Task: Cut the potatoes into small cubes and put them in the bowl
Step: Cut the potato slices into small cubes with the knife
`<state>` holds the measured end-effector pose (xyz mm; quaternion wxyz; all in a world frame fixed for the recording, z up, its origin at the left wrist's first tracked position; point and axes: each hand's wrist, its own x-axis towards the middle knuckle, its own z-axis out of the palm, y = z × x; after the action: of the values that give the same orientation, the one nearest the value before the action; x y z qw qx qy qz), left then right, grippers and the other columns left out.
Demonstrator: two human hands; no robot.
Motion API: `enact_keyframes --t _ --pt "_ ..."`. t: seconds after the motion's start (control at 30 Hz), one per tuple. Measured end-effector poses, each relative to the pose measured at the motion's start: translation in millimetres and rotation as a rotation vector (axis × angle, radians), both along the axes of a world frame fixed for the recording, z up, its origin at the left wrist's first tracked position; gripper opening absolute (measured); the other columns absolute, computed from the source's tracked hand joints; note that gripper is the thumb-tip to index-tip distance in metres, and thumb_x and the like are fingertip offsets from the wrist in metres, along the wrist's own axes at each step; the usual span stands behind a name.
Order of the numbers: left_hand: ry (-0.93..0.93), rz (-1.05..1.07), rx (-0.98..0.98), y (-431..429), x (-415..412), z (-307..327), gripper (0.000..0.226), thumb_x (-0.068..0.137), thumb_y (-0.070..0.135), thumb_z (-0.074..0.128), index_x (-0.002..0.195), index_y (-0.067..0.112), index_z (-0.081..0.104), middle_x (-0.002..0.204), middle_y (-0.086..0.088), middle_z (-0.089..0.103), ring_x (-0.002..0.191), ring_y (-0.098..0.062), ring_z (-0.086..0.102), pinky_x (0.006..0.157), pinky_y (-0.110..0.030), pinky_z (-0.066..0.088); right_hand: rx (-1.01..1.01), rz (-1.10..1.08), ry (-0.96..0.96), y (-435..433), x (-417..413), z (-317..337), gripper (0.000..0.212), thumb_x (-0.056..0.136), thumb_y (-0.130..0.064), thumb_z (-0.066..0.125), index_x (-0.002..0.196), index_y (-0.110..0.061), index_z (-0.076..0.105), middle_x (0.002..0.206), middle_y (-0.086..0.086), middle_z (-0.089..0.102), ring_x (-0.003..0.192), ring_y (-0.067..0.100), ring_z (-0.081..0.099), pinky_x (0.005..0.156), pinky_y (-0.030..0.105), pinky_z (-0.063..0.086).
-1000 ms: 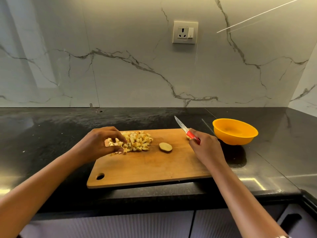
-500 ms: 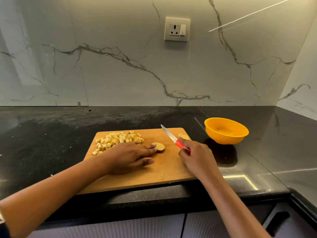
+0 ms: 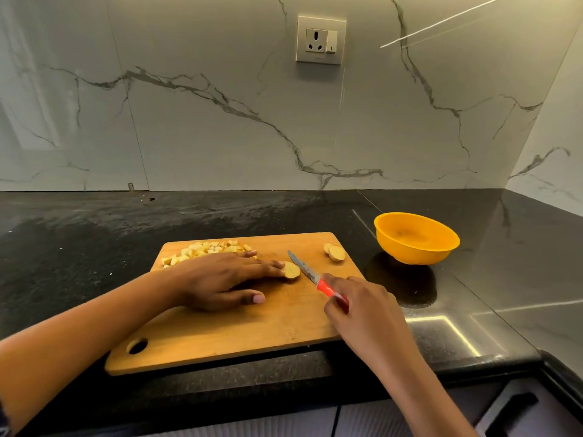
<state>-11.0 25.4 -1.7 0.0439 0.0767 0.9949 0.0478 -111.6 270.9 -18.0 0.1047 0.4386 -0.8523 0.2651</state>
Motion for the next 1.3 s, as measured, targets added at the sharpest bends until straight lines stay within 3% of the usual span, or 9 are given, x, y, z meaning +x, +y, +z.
enact_keyframes --t 0.07,0.23,0.47,0.77,0.97,1.17,1.3 --pt "0.011 -0.027 -0.022 0.0 -0.6 2.1 0.06 0.089 0.07 0.017 0.145 0.049 0.011 0.153 0.027 0.012 0.144 -0.005 0.007 0.12 -0.039 0.012 -0.012 0.003 0.012 1.2 0.1 -0.5 0.047 0.096 -0.035 0.047 0.142 -0.035 0.038 0.113 -0.013 0.059 0.088 0.003 0.047 0.076 0.018 0.041" --pt "0.096 -0.122 -0.05 3.6 -0.5 3.8 0.065 0.09 0.068 0.012 0.147 0.036 0.013 0.155 0.017 0.011 0.14 0.009 0.0 0.113 -0.014 -0.008 -0.053 0.019 0.031 3.1 2.0 0.1 0.049 0.096 -0.034 0.046 0.143 -0.035 0.036 0.11 -0.012 0.058 0.087 0.004 0.048 0.075 0.018 0.04" --pt "0.026 -0.144 -0.093 0.7 -3.0 1.9 0.068 0.088 0.07 0.007 0.148 0.037 0.009 0.155 0.021 0.009 0.14 0.01 0.001 0.115 -0.02 -0.006 -0.045 0.051 0.052 3.7 5.8 -0.1 0.047 0.095 -0.031 0.048 0.141 -0.036 0.041 0.087 -0.014 0.048 0.075 0.008 0.05 0.062 0.019 0.04" --pt "0.016 -0.13 -0.044 0.9 -3.5 3.3 0.071 0.086 0.074 0.009 0.147 0.038 0.013 0.154 0.022 0.013 0.14 0.011 0.002 0.114 -0.019 -0.007 -0.018 0.097 0.061 3.6 5.0 1.1 0.046 0.095 -0.029 0.049 0.14 -0.035 0.042 0.089 -0.016 0.05 0.078 0.008 0.051 0.068 0.021 0.045" --pt "0.033 -0.14 -0.009 1.1 -4.6 3.8 0.07 0.086 0.073 0.012 0.147 0.038 0.015 0.153 0.022 0.015 0.139 0.011 0.004 0.112 -0.013 -0.012 0.003 0.149 0.066 -1.2 1.3 3.9 0.048 0.097 -0.028 0.044 0.144 -0.032 0.037 0.087 -0.015 0.044 0.079 0.005 0.045 0.06 0.016 0.033" --pt "0.039 -0.132 -0.022 2.7 -4.4 3.7 0.071 0.086 0.073 0.01 0.147 0.036 0.015 0.154 0.02 0.015 0.14 0.011 0.003 0.113 -0.017 -0.013 0.191 0.156 0.151 -22.1 0.4 9.8 0.052 0.1 -0.031 0.037 0.149 -0.023 0.023 0.108 -0.004 0.052 0.092 0.013 0.048 0.07 0.023 0.033" --pt "0.031 -0.123 -0.044 3.5 -2.9 3.7 0.071 0.086 0.074 0.009 0.147 0.037 0.013 0.154 0.02 0.013 0.139 0.011 0.0 0.112 -0.016 -0.016 0.152 0.155 0.159 0.4 7.1 4.4 0.051 0.1 -0.03 0.036 0.149 -0.028 0.025 0.095 -0.009 0.044 0.086 0.01 0.046 0.061 0.02 0.029"
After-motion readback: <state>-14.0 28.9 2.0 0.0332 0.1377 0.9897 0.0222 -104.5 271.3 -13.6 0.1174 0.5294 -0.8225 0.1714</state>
